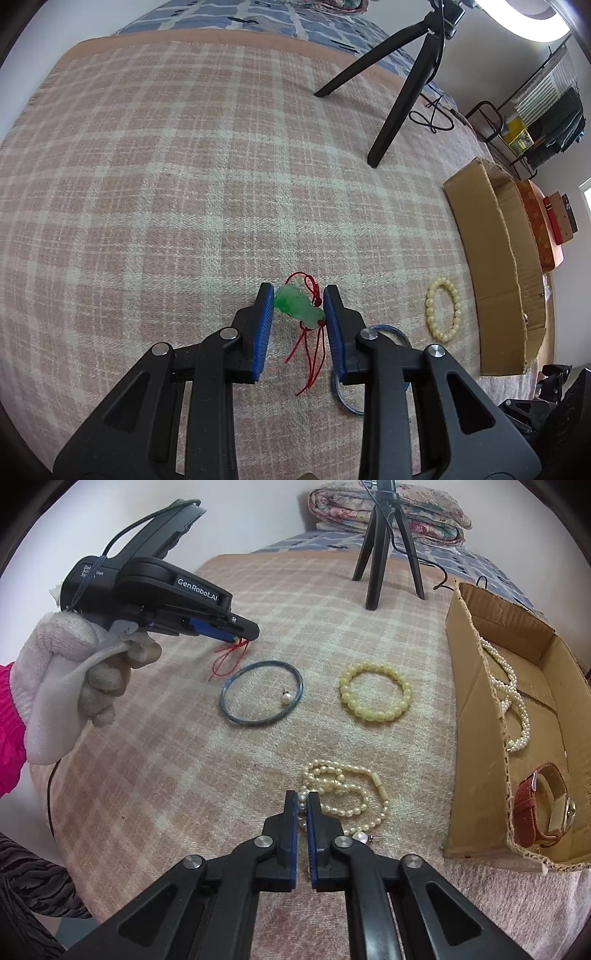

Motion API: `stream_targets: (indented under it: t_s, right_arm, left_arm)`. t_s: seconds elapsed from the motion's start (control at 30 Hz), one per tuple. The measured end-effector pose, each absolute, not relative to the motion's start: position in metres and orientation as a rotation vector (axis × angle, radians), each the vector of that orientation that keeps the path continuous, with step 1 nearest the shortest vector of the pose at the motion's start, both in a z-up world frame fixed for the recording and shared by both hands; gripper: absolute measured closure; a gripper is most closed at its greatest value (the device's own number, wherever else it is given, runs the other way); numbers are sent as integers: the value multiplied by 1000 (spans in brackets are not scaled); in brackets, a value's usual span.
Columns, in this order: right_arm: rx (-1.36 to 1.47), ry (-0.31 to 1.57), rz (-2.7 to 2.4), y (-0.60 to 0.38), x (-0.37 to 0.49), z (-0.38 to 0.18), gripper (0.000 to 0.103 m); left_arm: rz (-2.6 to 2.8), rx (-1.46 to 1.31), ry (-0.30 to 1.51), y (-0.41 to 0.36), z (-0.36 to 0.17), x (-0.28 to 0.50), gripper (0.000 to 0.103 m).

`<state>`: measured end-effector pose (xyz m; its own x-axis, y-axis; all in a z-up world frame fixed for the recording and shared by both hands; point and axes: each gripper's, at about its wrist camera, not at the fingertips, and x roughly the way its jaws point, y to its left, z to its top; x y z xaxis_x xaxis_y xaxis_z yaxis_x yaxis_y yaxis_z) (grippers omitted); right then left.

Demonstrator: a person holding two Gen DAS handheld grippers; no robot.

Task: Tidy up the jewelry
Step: 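Close the right tool on the pearl strand while the left tool grasps the jade pendant, then carry the pearl strand with the right tool while the left tool carries the pendant over the box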

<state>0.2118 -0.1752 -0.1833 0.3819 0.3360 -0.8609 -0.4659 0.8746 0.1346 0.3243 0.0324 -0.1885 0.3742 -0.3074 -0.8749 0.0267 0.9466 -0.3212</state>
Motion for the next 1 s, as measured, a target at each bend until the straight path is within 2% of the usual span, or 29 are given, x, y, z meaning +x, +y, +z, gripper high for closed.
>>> stream_targets:
  t_s: [0.33,1.0]
  right_arm:
    - [-109,1056,526,-180,209,-176,101]
    - [55,817,552,-203,205,-72,101]
  left_arm:
    - [-200,-282,1145,42,-178,317,76]
    - [-219,-305,1093,46,-152,312,76]
